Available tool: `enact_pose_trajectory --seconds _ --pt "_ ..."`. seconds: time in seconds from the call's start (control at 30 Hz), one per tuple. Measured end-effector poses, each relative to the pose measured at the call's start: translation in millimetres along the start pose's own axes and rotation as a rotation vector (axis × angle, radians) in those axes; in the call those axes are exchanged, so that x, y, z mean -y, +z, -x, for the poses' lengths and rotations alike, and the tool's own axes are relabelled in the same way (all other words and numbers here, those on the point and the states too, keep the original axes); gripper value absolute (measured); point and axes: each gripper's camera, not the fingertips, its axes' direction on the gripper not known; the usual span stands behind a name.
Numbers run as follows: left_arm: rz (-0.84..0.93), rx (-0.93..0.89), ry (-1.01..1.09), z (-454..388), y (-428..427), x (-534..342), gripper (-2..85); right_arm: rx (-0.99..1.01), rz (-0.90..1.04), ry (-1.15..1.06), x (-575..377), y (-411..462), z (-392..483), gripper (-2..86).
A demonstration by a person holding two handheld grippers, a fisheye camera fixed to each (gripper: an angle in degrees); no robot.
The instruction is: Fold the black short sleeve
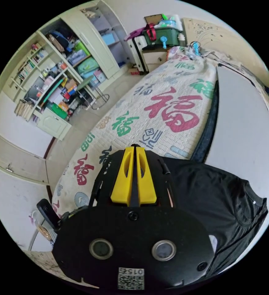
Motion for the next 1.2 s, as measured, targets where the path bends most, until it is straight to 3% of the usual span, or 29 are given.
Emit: enact_pose_trajectory --seconds 0.23,0.47,0.8,1.0,1.2 --pt "0.149 0.043 0.494 -113 21 -96 -0.4 0.024 -0.180 0.053 -140 -172 -122 0.2" --pt "0.396 0.094 0.829 -163 96 -245 0.0 -0.002 -0.158 0.230 -292 -185 -244 0.2" --pt "0.469 0.095 0.909 -146 130 -353 0.5 0.013 -0.155 0.264 -363 -175 -294 0.6" --pt "0.527 0.078 0.895 -122 145 -380 2.5 -0.089 -0.207 0.287 -396 -188 -313 3.3" --pt "0.409 0.267 0.837 -84 141 -374 7.1 -0.025 -0.214 -0.062 -439 -219 -229 8.7"
